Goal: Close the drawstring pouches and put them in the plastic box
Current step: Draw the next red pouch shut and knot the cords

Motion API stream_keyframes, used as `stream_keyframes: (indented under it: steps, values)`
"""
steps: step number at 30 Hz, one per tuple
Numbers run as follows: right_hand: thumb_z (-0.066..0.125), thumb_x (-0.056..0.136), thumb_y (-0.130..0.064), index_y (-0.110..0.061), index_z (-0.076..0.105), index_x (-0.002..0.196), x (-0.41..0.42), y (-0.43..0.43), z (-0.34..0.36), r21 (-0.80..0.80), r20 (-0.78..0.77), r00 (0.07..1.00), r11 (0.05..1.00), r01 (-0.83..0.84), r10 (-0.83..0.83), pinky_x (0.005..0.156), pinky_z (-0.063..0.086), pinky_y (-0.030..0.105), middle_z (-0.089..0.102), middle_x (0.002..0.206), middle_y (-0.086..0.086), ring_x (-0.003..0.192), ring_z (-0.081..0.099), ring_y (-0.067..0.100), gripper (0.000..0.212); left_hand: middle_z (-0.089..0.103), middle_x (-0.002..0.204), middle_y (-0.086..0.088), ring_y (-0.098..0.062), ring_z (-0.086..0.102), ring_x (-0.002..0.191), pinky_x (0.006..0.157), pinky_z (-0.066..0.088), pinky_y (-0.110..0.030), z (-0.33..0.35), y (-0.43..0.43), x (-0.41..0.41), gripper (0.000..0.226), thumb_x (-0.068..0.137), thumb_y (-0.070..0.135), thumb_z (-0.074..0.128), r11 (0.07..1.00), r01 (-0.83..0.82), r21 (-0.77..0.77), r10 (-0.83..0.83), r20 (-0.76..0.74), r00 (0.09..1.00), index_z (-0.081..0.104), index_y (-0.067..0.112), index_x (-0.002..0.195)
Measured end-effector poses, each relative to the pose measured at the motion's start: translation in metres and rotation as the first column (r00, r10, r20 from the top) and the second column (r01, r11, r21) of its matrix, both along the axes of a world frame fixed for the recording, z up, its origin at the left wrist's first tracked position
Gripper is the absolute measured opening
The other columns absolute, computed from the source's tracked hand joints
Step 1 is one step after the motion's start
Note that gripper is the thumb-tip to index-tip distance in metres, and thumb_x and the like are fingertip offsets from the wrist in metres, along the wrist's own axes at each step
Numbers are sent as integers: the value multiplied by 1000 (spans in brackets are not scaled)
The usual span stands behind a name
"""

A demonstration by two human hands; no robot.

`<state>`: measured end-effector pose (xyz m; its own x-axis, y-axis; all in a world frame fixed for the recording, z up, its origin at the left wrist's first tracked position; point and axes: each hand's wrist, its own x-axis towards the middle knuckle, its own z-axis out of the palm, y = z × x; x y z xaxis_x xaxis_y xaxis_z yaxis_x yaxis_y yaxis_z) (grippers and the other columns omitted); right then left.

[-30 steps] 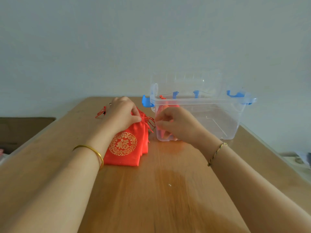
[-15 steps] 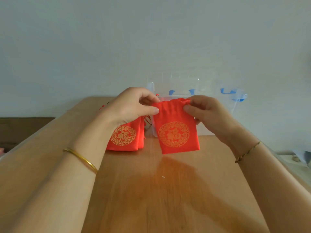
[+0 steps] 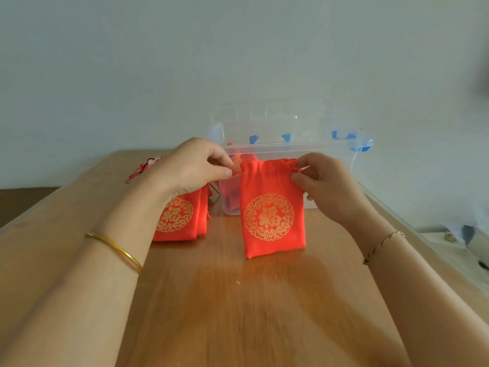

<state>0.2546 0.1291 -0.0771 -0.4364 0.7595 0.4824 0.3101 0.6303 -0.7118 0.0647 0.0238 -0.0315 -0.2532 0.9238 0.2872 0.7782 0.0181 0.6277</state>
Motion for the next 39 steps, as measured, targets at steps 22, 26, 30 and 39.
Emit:
stream_keyframes:
  steps: [22, 26, 30, 39]
  values:
    - [52, 93, -35, -15, 64, 72, 21, 3, 2, -633, -323, 946, 740, -226, 13, 49, 37, 18, 56, 57, -4, 51, 45, 8, 31, 62, 62, 5, -2, 52, 54, 60, 41, -21, -3, -2, -14, 12, 78, 10, 71, 981, -150, 121, 132, 149, 980, 70, 20, 72]
    - [54, 90, -29, -19, 60, 61, 17, 4, 2, -793, -492, 860, 479, -377, -138, 48, 33, 17, 48, 54, -6, 50, 39, 7, 32, 61, 62, -2, -11, 48, 52, 57, 36, -24, -3, -4, -19, 12, 81, 13, 68, 982, -165, 86, 161, 53, 985, 67, 9, 70]
    - [46, 89, -17, -21, 51, 57, 17, 7, 2, -818, -572, 707, 361, -448, -416, 46, 28, 16, 40, 44, -8, 45, 32, 7, 32, 60, 66, -4, -15, 48, 61, 57, 34, -24, 5, -14, -28, 17, 87, 12, 60, 981, -189, -35, 190, 22, 982, 64, 10, 71]
    - [52, 91, -25, -18, 63, 62, 6, -16, 21, -474, -573, 774, 880, -44, -270, 49, 34, 17, 49, 51, -8, 47, 40, 6, 32, 73, 86, -10, -21, 66, 87, 76, 49, -28, 26, -18, -3, 38, 88, 8, 39, 967, 92, 237, -245, 772, 587, 51, 14, 52]
